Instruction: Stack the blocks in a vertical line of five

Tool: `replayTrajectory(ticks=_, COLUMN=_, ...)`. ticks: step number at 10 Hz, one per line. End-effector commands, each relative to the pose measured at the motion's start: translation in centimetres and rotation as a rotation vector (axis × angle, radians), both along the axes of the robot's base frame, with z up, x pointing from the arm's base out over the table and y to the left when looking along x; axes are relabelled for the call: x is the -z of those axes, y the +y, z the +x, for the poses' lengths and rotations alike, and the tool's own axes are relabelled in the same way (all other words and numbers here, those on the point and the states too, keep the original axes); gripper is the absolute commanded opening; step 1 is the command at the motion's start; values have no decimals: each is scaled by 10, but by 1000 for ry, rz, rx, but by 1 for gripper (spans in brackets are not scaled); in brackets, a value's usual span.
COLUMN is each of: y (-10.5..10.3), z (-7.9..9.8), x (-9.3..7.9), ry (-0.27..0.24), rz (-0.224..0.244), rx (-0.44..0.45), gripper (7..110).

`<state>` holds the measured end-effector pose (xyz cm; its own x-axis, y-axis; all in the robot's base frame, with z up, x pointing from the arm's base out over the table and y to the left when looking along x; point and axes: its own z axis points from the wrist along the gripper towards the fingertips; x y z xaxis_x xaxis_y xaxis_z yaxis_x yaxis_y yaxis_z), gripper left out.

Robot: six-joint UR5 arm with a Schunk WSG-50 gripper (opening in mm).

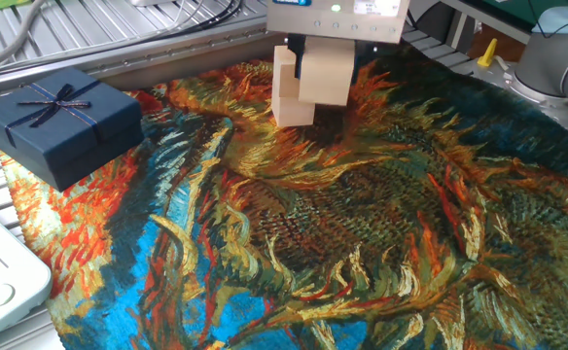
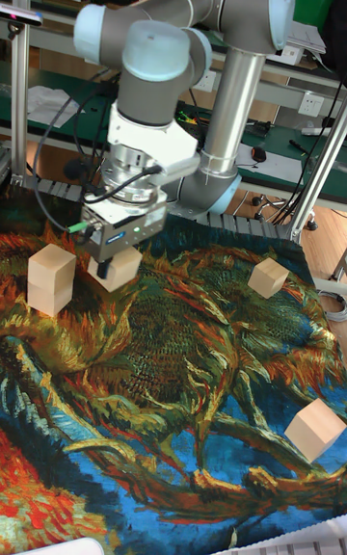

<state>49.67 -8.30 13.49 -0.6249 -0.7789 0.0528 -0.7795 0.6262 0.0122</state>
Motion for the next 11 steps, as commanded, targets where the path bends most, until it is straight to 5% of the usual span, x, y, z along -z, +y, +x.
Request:
replayTrajectory(ticks=1, y=-23, z=-9, x=4, ry=-6, rz=10, rx=-49, gripper=22)
replayTrajectory(ticks=9, y=2, z=-3, x=4, ry=-32, rz=106, rx=107, gripper=22)
replayTrajectory(ticks=11, y=17, z=9, x=2, ry=-82, rz=169, rx=30, gripper=22)
